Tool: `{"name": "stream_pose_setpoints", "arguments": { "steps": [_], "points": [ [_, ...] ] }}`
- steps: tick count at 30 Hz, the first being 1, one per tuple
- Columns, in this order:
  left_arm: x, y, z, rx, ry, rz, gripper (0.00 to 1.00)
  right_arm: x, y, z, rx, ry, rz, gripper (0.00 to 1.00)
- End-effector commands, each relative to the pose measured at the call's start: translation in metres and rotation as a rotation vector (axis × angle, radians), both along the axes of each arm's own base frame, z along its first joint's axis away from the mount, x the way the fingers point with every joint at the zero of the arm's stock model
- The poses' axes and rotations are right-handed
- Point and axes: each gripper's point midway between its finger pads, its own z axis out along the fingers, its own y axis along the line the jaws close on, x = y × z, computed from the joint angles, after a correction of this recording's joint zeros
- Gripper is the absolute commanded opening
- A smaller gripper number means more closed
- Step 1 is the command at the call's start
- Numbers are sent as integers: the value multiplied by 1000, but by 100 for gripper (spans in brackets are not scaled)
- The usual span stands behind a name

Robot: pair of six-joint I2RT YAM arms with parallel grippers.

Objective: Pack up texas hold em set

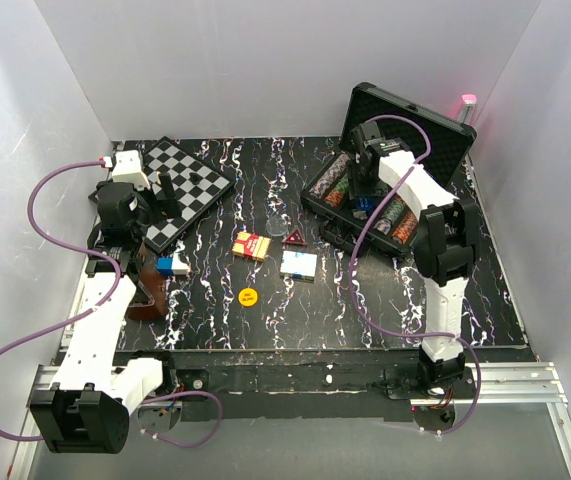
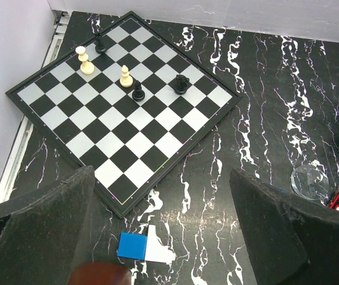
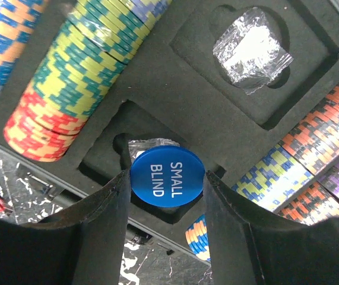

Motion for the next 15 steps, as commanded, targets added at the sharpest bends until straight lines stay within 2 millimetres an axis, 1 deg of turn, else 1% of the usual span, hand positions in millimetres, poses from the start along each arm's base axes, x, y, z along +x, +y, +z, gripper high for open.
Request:
{"name": "stream_pose_setpoints", "arguments": {
  "steps": [1,6,15],
  "points": [
    [0,1,1,15,-2,4,98,4,4,9,17,3,23,28],
    [0,2,0,18,0,7,98,-3,1,-8,2,57,10,28],
    [0,1,0,15,1,4,98,-9,6,-18,32,90,-8,29]
  ]
}}
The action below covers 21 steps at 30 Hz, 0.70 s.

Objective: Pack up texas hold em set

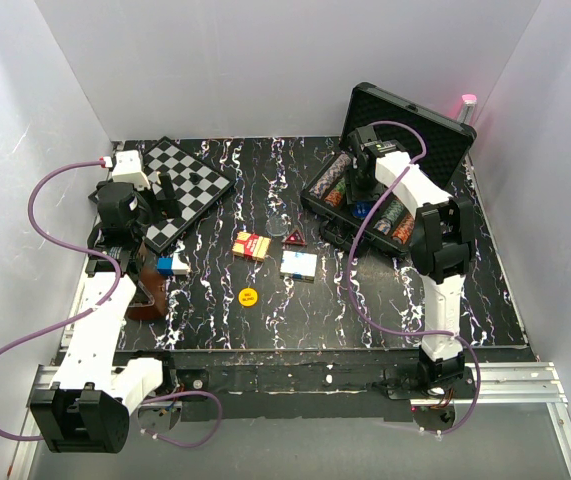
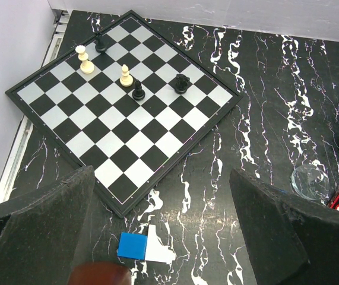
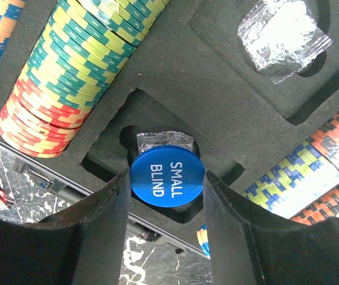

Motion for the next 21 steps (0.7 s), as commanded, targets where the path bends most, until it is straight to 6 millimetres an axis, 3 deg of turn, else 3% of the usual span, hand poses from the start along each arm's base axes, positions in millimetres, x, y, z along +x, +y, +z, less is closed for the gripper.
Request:
{"name": "stream_pose_setpoints", "arguments": {
  "steps": [1,15,21],
  "points": [
    [0,1,1,13,-3,3,98,0,5,2,27,5,-11,29],
    [0,1,-1,14,1,3,98,1,6,-28,11,65,-17,29],
    [1,1,0,13,1,2,98,6,8,-30,16,37,-44,32]
  ]
}}
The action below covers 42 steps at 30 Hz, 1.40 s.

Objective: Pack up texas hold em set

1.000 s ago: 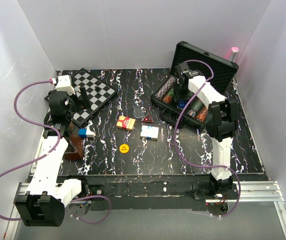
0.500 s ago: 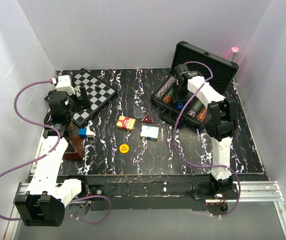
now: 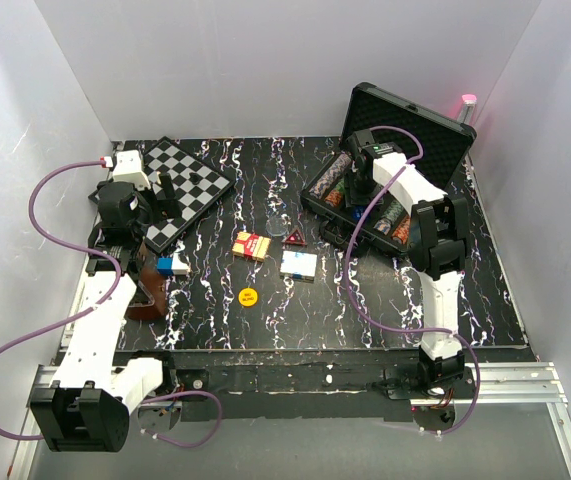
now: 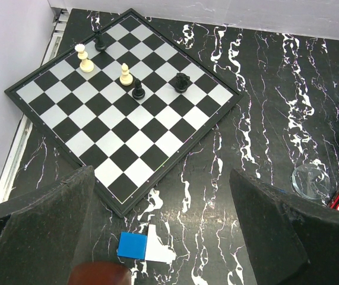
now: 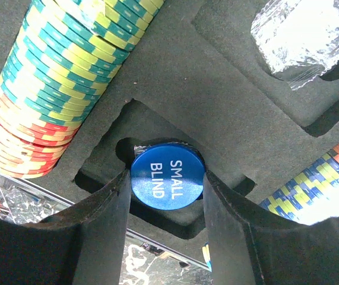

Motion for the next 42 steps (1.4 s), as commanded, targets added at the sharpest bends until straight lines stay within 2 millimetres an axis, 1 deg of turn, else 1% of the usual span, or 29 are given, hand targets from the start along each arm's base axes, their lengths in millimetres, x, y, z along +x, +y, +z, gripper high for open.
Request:
{"name": "stream_pose_setpoints", "arguments": {
  "steps": [1,8,17,19,21,24,25,29,31,36,40,42],
  "points": [
    [0,1,1,13,-3,2,98,9,4,-9,7,-23,-34,32],
    [0,1,0,13,-3,2,98,21,2,-8,1,-105,-66,32],
    [0,0,0,10,-3,-4,98,30,3,-11,20,-191,-70,31],
    [1,0,-1,10,0,-3,98,30,3,-14,18,-195,-68,33],
    [1,1,-1,12,1,-1,98,30,3,-12,20,-197,-73,38],
    [1,0,-1,12,2,-1,98,30,6,-6,32,-198,-62,47],
    [1,0,-1,12,1,-1,98,32,8,0,47,-206,-54,49],
    [1,1,-1,13,2,0,98,31,9,14,46,-188,-39,61],
    [1,0,-1,12,2,-1,98,32,10,22,49,-198,-38,64],
    [0,1,0,12,-1,0,98,34,14,41,76,-212,-32,71],
    [0,1,-1,15,2,1,98,33,14,53,86,-222,-50,72],
    [0,1,0,13,-1,1,98,29,14,55,95,-220,-66,72]
  ]
}}
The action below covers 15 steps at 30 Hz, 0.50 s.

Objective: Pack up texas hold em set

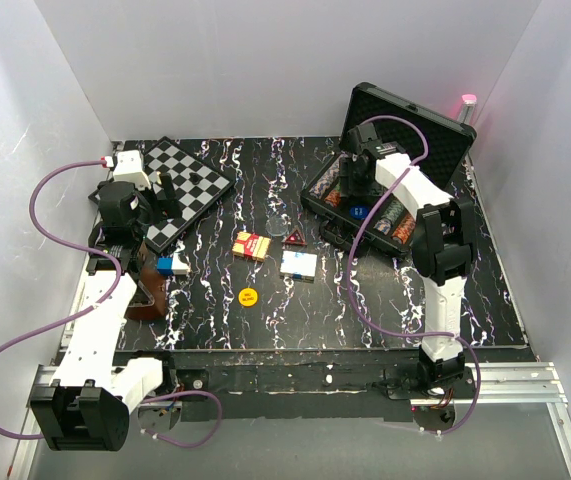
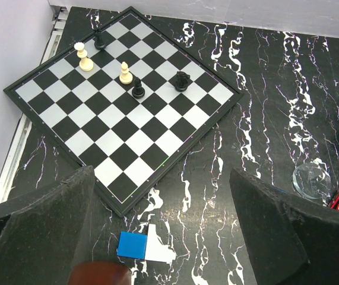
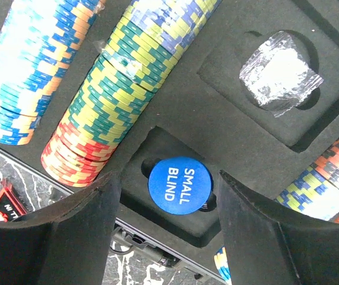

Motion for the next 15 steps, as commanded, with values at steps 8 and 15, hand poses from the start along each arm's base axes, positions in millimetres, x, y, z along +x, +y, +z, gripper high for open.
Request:
{"name": "stream_pose_setpoints", "arguments": {
  "steps": [8,15],
  "points": [
    [-2,1,3,14,-10,3,98,-14,4,16,182,7,-111,65],
    [-2,1,4,15,-13,3,98,-19,13,3,299,68,-83,56]
  ]
}}
